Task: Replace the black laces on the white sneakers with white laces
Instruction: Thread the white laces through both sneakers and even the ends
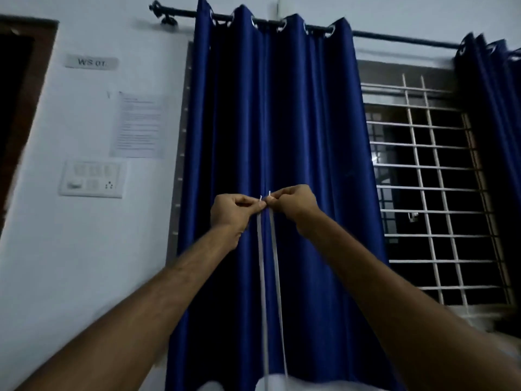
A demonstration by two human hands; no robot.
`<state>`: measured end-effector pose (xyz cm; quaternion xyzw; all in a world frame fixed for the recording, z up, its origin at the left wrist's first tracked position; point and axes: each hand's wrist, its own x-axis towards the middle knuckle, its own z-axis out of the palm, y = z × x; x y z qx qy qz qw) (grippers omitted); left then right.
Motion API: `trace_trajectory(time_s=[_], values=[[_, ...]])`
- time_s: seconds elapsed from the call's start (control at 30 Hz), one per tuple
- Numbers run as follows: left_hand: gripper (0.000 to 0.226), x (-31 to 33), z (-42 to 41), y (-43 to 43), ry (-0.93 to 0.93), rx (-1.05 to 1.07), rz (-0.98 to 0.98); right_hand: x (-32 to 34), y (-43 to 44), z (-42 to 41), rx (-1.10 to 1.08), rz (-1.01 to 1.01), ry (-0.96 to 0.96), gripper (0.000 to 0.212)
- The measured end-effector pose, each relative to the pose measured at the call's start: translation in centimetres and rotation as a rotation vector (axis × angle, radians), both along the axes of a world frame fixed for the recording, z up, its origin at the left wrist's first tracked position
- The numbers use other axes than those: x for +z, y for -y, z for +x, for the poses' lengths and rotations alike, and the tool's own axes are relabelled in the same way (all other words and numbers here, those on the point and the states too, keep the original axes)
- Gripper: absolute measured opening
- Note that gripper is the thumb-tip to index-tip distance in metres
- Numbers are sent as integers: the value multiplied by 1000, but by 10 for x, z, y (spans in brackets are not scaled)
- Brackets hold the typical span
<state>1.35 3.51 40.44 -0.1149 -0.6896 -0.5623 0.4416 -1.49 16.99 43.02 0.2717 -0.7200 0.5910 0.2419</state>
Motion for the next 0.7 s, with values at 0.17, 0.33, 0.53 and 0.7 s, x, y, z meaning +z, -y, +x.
trace_trajectory(time_s=[0.17,0.33,0.53,0.7], values=[[10,9,8,-6,7,1,10,10,-8,6,-19,23,-14,8],[10,14,7,-12,27,-25,62,8,-9,4,-19,10,-14,3],[17,15,2,-13,42,-47,86,5,-13,-3,17,-46,-27,5],[39,17,3,-15,16,-33,103,6,-11,-6,26,-57,-40,6]])
